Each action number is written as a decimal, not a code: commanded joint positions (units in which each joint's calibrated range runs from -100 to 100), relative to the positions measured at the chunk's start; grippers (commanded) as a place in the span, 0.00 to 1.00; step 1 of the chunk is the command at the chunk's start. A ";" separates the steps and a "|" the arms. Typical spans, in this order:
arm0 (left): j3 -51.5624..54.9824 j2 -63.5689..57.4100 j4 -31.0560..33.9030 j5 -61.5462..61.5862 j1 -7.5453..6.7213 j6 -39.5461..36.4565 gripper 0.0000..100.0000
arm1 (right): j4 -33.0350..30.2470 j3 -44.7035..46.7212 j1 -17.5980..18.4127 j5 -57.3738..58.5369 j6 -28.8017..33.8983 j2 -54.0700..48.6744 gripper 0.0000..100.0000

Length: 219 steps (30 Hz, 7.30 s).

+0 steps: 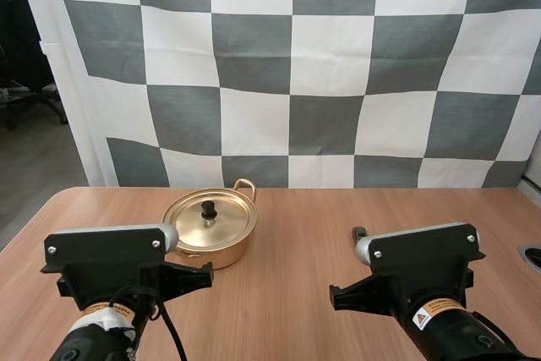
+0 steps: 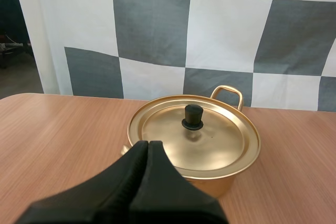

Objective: Open the pot, put the car inside, and close it

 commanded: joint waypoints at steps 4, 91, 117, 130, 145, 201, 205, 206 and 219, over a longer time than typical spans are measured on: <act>0.00 0.00 0.04 0.06 0.03 -0.06 0.00 | 0.04 0.00 -0.03 0.07 -0.03 0.00 0.00; -17.91 0.00 0.13 0.79 0.03 0.52 0.00 | 5.17 -21.57 -0.03 8.05 -0.03 0.00 0.00; -43.61 42.28 -3.16 20.49 -0.05 14.47 0.00 | -0.34 -44.51 -0.03 22.46 -0.03 41.29 0.00; -60.26 74.88 -3.38 36.54 -0.05 19.16 0.11 | -9.40 -58.53 -0.03 35.67 -0.25 68.84 0.19; -65.27 90.60 -8.65 44.69 -0.34 25.62 1.00 | -9.40 -58.97 -0.03 32.28 -0.25 72.32 1.00; -67.02 99.34 0.61 41.59 -3.91 20.17 0.00 | -9.40 -59.11 -0.03 29.13 -0.25 76.11 1.00; -67.02 99.22 0.61 41.59 -3.91 20.17 0.00 | -9.40 -59.11 -0.03 29.13 -0.25 76.11 1.00; -67.02 99.10 0.61 41.59 -3.91 20.17 0.00 | -9.40 -59.11 -0.03 29.13 -0.25 76.11 1.00; -71.88 86.31 0.61 46.30 -3.91 20.17 0.00 | -9.40 -59.11 -0.05 29.54 0.94 84.88 1.00</act>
